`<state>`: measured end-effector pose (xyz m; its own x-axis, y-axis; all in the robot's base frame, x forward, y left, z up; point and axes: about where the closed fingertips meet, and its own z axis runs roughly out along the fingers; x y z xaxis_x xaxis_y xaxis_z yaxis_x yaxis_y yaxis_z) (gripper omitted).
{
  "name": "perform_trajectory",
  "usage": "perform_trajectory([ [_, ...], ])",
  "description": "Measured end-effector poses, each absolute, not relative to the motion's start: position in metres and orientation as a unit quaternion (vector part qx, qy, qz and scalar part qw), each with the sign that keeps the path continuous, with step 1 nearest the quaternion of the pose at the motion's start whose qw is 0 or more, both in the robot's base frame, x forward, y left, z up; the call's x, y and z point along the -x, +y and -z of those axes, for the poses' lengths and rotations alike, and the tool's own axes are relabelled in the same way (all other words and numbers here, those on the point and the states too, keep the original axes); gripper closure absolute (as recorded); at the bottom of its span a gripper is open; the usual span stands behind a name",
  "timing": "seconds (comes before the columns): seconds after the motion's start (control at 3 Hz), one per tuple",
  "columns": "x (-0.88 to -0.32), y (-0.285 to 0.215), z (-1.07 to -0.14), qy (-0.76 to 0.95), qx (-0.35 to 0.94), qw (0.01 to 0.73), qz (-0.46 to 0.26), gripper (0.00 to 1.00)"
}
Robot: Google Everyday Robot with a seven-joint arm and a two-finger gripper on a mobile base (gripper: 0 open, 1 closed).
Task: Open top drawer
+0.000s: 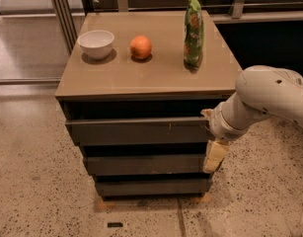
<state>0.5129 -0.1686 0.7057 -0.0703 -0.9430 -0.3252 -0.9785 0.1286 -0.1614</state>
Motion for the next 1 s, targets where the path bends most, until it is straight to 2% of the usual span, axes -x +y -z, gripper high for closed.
perform_trajectory([
  [0.33, -0.517, -0.173, -0.700, 0.725, 0.666, 0.172, -0.033, 0.00],
  [1.0, -0.553, -0.184, -0.675, 0.697, 0.686, 0.207, -0.006, 0.00],
])
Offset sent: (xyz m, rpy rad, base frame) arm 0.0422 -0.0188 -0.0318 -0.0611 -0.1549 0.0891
